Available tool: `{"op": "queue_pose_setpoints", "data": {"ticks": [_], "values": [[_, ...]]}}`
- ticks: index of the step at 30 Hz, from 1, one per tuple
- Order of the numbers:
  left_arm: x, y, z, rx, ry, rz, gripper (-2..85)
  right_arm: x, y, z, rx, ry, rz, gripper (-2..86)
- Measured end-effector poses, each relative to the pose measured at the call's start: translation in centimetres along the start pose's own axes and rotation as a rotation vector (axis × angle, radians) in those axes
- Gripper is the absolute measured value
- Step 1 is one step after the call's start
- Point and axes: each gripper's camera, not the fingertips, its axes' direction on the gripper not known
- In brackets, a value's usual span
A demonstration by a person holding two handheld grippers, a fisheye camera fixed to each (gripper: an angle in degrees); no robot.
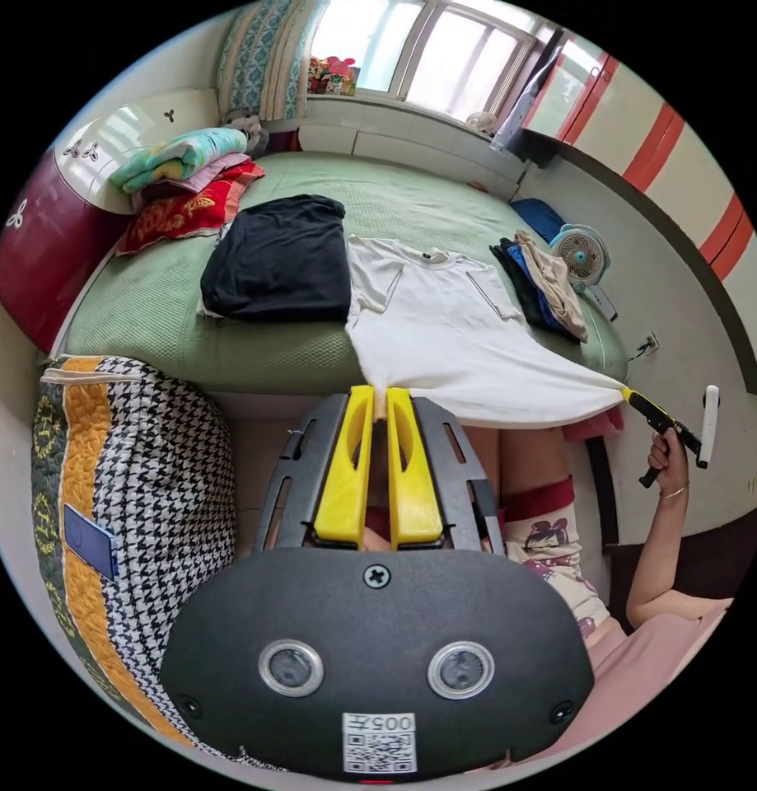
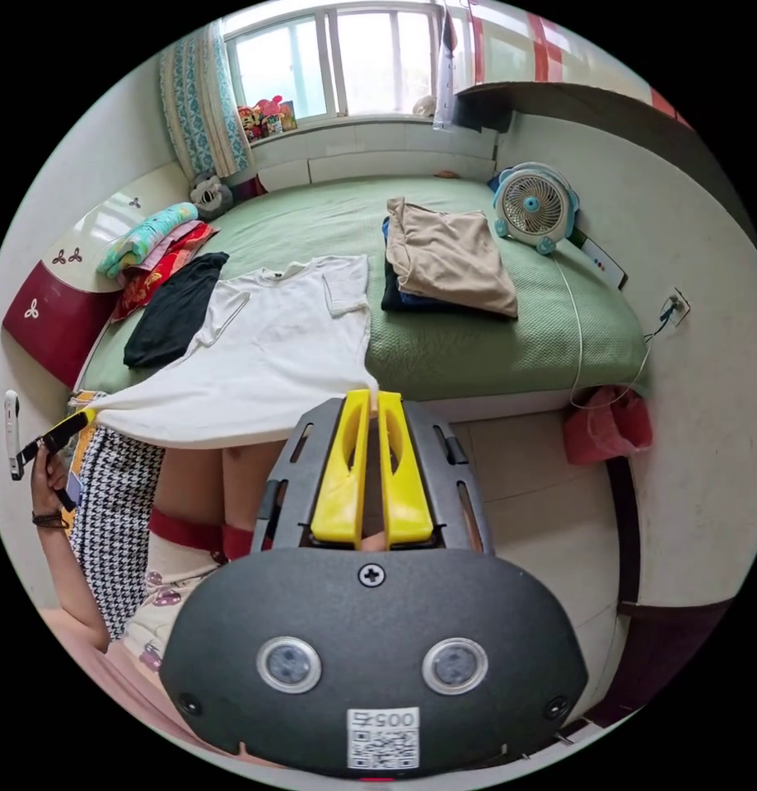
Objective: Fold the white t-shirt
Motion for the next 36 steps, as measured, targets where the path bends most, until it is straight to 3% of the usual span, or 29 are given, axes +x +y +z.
{"op": "queue_pose_setpoints", "data": {"ticks": [17,26,30,33,36], "values": [[-1.6,-10.5,6.8,-0.114,-0.004,-0.024,4.2,0.0,-10.3,6.8,-0.070,0.010,0.050,-1.5],[-3.7,-32.5,15.6,-0.148,-0.030,0.002,4.6,-5.0,-32.5,14.6,-0.036,0.064,-0.094,-1.5],[-5.8,-41.4,24.1,-0.232,-0.078,-0.104,6.3,-6.4,-45.3,24.2,-0.155,0.036,-0.006,-0.6],[-7.0,-42.7,28.0,-0.254,-0.052,-0.147,7.9,-5.8,-48.7,29.7,-0.259,0.081,0.097,1.4],[-7.3,-40.6,28.5,-0.203,-0.073,-0.081,9.9,-6.6,-47.4,29.9,-0.217,0.062,0.026,3.5]]}}
